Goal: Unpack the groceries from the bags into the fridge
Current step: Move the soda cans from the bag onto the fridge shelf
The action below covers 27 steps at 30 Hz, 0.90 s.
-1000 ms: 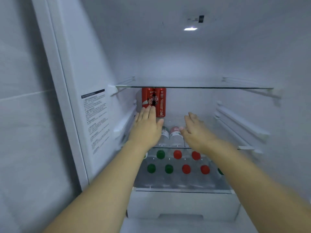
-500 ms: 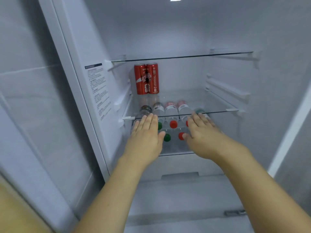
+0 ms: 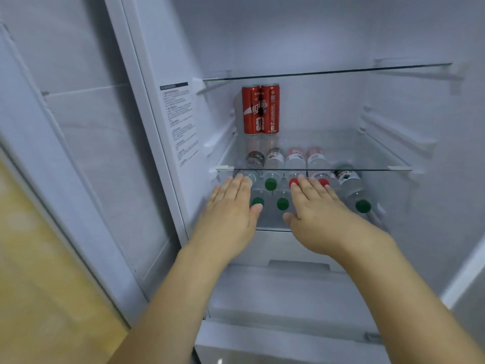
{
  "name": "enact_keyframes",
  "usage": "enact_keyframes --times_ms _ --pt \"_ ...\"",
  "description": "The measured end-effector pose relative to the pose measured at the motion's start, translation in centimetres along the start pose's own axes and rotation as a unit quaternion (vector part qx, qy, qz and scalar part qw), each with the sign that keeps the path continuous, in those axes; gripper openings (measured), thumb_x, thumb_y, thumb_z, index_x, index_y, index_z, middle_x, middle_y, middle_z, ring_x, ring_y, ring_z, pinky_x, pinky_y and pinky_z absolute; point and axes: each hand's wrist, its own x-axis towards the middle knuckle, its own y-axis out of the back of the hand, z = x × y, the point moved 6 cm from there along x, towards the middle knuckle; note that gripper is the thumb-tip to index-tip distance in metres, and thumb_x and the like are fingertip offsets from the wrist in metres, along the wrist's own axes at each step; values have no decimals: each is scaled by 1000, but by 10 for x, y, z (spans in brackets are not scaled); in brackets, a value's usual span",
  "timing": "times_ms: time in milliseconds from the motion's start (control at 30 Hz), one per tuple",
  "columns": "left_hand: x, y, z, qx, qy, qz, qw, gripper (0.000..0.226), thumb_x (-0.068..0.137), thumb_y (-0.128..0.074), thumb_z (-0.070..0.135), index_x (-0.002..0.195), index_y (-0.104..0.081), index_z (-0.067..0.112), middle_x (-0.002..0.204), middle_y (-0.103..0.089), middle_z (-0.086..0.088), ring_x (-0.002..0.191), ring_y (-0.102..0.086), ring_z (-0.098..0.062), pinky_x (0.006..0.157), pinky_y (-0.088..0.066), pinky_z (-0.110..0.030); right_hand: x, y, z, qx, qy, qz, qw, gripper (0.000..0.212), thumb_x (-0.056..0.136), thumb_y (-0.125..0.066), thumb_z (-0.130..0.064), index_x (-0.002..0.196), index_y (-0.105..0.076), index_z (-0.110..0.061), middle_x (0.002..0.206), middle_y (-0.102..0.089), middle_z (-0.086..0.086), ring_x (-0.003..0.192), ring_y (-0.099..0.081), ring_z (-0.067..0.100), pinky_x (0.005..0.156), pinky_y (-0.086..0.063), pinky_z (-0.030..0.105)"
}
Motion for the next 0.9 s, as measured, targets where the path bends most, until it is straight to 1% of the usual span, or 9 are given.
enact_keyframes --times_ms 100,200,333,500,733,833,900 --pt "-15 2 -4 3 13 1 1000 62 104 -29 41 156 -7 15 164 -8 -2 151 -2 -16 123 -1 -35 0 -4 -6 -4 28 -13 1000 65 105 -23 -38 155 9 -11 161 23 4 148 21 20 118 11 36" --pt "-38 7 -14 23 47 8 999 62 104 -28 39 156 -7 13 164 -9 -2 151 -3 -17 123 2 -32 -1 -8 -17 -7 59 -22 998 64 105 -23 -37 155 9 -12 161 22 5 148 20 20 118 10 36" --pt "-72 18 -23 18 95 10 995 62 104 -26 41 157 -5 15 164 -5 -1 151 0 -14 121 5 -26 -10 -10 -40 12 112 -24 993 64 105 -24 -35 155 8 -12 161 21 4 148 19 19 118 11 34" --pt "-121 44 -25 39 148 22 988 60 105 -26 39 157 -5 16 165 -4 1 151 2 -12 121 5 -26 -33 -14 -80 3 173 -40 984 65 105 -25 -35 155 8 -12 161 21 4 149 18 20 120 9 36" --pt "-203 87 -23 69 217 50 972 60 105 -28 38 156 -8 15 164 -8 0 151 0 -13 120 3 -26 -83 -13 -148 25 276 -48 960 64 105 -24 -36 155 9 -14 161 22 3 149 18 19 118 10 34" --pt "-235 102 -16 84 240 63 965 59 105 -29 38 156 -10 16 163 -10 1 150 -1 -12 120 2 -26 -101 -18 -172 17 319 -48 946 64 105 -25 -35 155 7 -13 161 22 4 149 18 19 120 7 36" --pt "-256 112 -10 98 268 58 957 60 105 -27 39 156 -6 16 164 -6 2 150 2 -11 119 4 -25 -113 -18 -184 17 345 -58 937 65 105 -25 -35 155 10 -13 160 23 4 148 19 18 120 8 35"
